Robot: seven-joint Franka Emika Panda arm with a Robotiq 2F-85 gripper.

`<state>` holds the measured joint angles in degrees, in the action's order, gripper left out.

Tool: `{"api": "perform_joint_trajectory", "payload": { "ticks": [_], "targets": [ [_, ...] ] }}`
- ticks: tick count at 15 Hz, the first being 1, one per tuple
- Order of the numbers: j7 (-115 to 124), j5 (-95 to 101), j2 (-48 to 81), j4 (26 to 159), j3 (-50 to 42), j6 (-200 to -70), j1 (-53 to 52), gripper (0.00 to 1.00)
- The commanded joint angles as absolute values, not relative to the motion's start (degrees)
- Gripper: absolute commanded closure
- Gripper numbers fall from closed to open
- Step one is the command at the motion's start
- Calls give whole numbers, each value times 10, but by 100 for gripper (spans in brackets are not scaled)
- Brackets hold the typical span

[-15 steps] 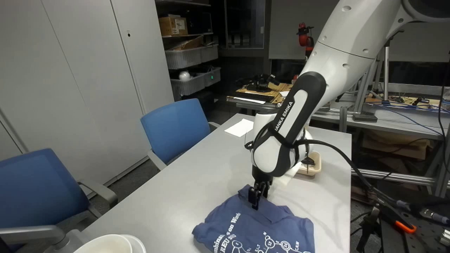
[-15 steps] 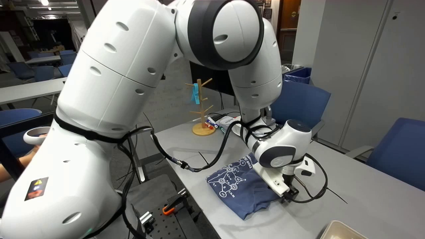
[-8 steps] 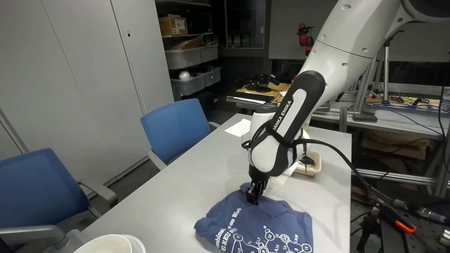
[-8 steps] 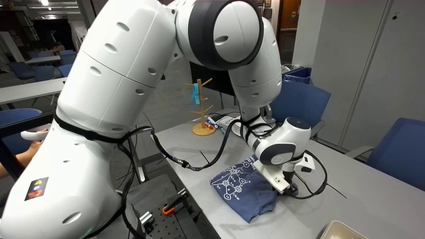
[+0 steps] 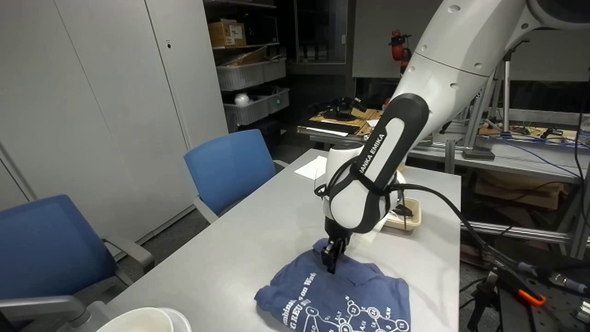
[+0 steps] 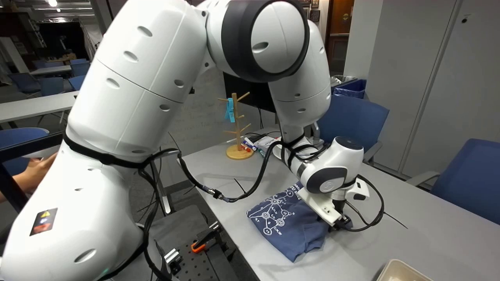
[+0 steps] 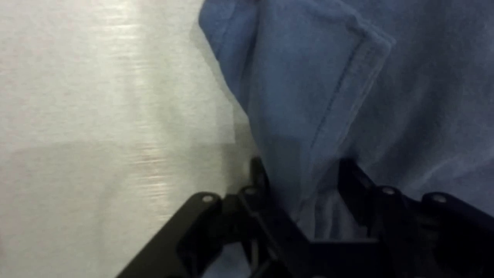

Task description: Unfold the blue t-shirt fully

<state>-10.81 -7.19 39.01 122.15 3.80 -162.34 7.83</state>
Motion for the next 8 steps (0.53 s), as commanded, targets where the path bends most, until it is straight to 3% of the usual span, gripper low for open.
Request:
{"api": "perform_joint_trajectory", "payload": {
  "ticks": [1,2,3,5,6,8],
  "targets": [
    [-87,-58,389,1216,35,-1623,68,15],
    [-85,-58,388,1217,34,-1622,65,8],
    [-81,-58,386,1217,33,-1622,62,9],
    [-76,-58,384,1217,32,-1620,58,38],
    [-72,-57,383,1217,31,-1620,55,40],
    [-66,-57,380,1218,29,-1619,50,56]
  ]
}}
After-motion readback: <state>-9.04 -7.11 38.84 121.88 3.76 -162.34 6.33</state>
